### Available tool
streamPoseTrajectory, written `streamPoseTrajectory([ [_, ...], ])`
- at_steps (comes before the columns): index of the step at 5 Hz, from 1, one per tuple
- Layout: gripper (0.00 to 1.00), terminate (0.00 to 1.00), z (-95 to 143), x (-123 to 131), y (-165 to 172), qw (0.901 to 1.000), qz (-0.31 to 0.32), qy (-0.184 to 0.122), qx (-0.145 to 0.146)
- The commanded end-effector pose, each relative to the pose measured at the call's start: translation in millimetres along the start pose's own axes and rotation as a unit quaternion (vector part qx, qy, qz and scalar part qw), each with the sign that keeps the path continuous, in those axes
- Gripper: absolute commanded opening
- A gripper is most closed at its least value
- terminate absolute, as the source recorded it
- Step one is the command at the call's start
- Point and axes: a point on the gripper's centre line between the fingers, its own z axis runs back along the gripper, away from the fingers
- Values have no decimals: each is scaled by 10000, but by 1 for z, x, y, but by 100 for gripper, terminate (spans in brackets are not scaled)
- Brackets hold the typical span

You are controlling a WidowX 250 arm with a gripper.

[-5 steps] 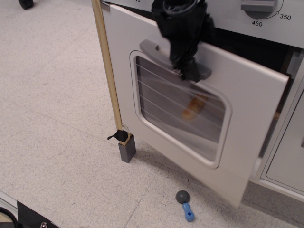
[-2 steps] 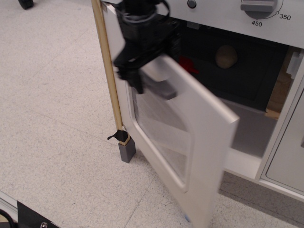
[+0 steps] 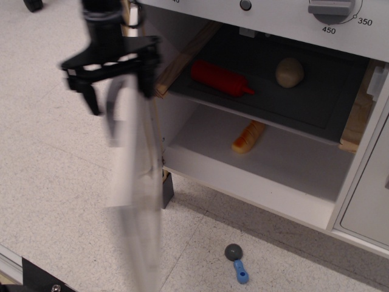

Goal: Open oven

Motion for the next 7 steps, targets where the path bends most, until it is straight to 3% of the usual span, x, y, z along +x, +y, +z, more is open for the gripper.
streamPoseTrajectory([
  [1, 100, 0, 9, 52, 25, 9967, -769, -88, 261],
  [2, 100, 0, 22, 57, 21, 9972, -739, 18, 129],
  [3, 100, 0, 49, 54, 7, 9989, -448, 2, -125],
  [4, 100, 0, 78, 40, -8, 9988, -372, -19, -318],
  [5, 100, 0, 88, 25, -17, 9986, -201, 32, -487],
  [7, 100, 0, 44, -3, -34, 9996, 238, 42, -129],
])
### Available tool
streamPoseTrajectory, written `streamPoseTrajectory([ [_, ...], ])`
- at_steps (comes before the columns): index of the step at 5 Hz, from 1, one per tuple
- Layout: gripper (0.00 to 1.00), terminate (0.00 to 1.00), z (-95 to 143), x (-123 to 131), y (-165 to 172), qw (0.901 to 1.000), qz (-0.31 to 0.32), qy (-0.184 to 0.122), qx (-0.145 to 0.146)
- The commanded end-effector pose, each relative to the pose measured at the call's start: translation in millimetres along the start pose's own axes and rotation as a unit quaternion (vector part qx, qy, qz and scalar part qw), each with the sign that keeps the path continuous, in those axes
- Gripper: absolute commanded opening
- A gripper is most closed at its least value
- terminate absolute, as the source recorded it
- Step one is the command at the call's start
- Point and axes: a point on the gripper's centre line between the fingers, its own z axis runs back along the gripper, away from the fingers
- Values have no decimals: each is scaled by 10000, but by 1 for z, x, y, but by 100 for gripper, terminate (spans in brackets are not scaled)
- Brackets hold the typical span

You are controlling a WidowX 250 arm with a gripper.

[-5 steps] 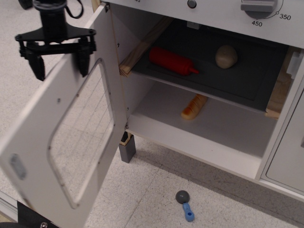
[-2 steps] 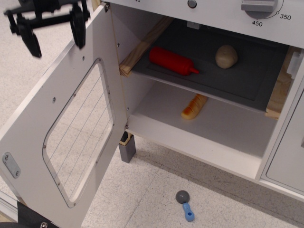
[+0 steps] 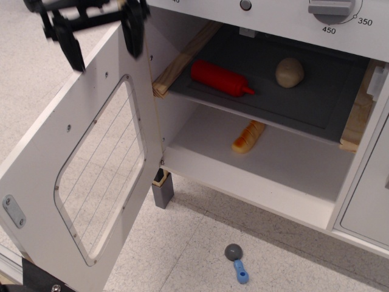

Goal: Open oven

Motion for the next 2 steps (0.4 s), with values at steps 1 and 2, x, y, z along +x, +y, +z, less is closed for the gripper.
streamPoseTrajectory([
  [1, 100, 0, -20, 6, -16, 9988, 404, -232, -160],
  [2, 100, 100, -20, 6, -16, 9988, 404, -232, -160],
])
